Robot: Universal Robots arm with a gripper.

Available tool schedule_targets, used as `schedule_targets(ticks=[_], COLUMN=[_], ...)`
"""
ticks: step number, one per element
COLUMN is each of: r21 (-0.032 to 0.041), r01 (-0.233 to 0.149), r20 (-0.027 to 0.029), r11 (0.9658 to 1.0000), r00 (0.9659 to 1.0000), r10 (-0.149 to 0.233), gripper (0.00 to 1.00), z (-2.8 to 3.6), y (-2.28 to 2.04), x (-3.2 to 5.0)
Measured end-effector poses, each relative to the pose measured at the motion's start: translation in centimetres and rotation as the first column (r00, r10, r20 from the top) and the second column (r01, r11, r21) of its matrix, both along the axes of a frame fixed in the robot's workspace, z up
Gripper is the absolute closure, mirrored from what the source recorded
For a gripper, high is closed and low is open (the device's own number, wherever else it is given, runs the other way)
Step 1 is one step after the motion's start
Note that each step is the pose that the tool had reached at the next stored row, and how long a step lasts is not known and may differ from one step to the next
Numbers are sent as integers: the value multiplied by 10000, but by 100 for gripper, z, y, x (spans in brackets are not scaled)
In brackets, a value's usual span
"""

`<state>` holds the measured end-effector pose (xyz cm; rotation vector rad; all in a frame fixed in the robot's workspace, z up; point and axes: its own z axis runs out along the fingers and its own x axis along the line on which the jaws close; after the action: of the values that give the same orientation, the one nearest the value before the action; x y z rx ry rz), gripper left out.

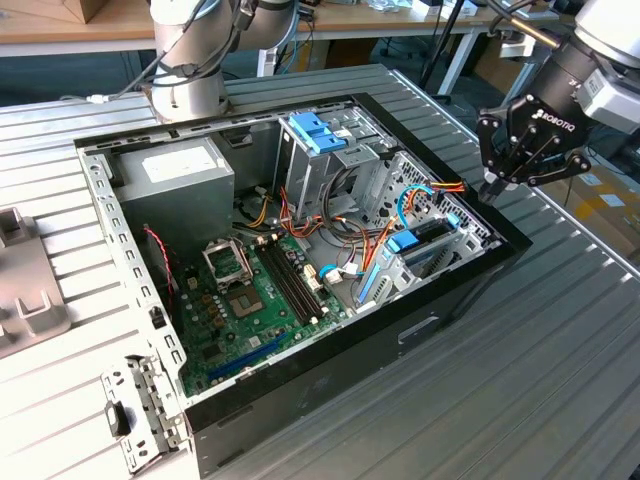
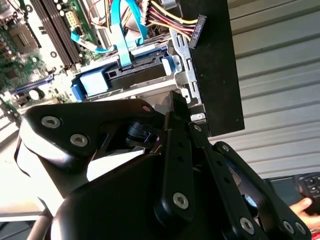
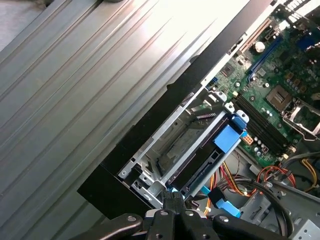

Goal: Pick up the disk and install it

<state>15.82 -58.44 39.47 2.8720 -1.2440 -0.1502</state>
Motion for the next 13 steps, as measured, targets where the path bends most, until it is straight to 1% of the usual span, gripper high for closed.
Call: schedule_targets(ticks=[5, 10, 12, 13], r21=[1, -1, 1, 0], r01=[-452, -993, -1114, -1123], r20=[0, 0, 0, 0], r11=[9990, 9951, 9938, 9937], r00=[9990, 9951, 9938, 9937], r10=[452, 993, 1114, 1123], gripper=[89, 89, 89, 89], z=[0, 0, 0, 0], y=[0, 0, 0, 0], x=[0, 0, 0, 0])
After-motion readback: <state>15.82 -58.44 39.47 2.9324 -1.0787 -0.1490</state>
